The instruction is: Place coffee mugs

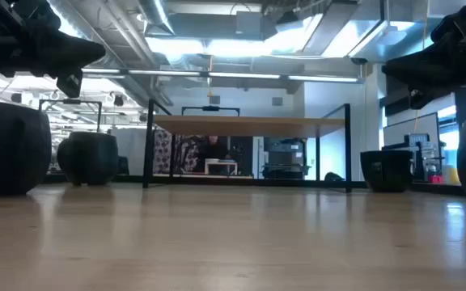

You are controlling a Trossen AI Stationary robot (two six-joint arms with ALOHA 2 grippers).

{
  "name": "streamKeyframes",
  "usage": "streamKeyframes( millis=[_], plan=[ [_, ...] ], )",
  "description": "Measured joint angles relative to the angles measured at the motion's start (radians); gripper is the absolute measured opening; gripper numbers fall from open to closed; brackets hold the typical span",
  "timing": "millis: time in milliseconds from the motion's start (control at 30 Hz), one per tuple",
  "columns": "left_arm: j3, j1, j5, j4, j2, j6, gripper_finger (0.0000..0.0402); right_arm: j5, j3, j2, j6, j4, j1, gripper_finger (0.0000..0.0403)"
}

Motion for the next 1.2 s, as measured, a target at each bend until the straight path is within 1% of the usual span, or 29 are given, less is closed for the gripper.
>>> streamKeyframes(
  millis=[333, 400, 467, 533, 733, 833, 1000, 1067, 1200],
  plan=[
    [0.0, 0.0, 0.0, 0.0, 0.0, 0.0, 0.0018, 0.0, 0.0, 0.0, 0.005, 0.006, 0.0, 0.0035],
    [0.0, 0.0, 0.0, 0.0, 0.0, 0.0, 0.0018, 0.005, -0.001, 0.0, 0.047, 0.015, 0.0, 0.0035],
    [0.0, 0.0, -0.002, 0.001, 0.0, -0.002, 0.0018, 0.05, -0.001, 0.0, 0.093, 0.034, 0.0, 0.0035],
    [0.0, 0.0, -0.004, 0.019, 0.0, -0.048, 0.0018, 0.086, -0.001, 0.0, 0.122, 0.04, 0.0, 0.0035],
    [0.0, 0.0, -0.058, 0.028, 0.0, -0.047, 0.0018, 0.14, 0.0, 0.0, 0.143, 0.054, 0.0, 0.0035],
    [0.0, 0.0, -0.094, 0.071, 0.0, -0.05, 0.0018, 0.15, 0.039, 0.003, 0.151, -0.012, 0.0, 0.0035],
    [0.0, 0.0, -0.162, 0.148, 0.0, -0.057, 0.0018, 0.147, 0.175, 0.046, 0.155, -0.201, 0.0, 0.0035],
    [0.0, 0.0, -0.184, 0.172, 0.0, -0.075, 0.0018, 0.132, 0.244, 0.076, 0.166, -0.29, 0.0, 0.0035],
    [0.0, 0.0, -0.282, 0.198, 0.0, -0.08, 0.0018, 0.072, 0.39, 0.162, 0.206, -0.51, 0.0, 0.0035]
  ],
)
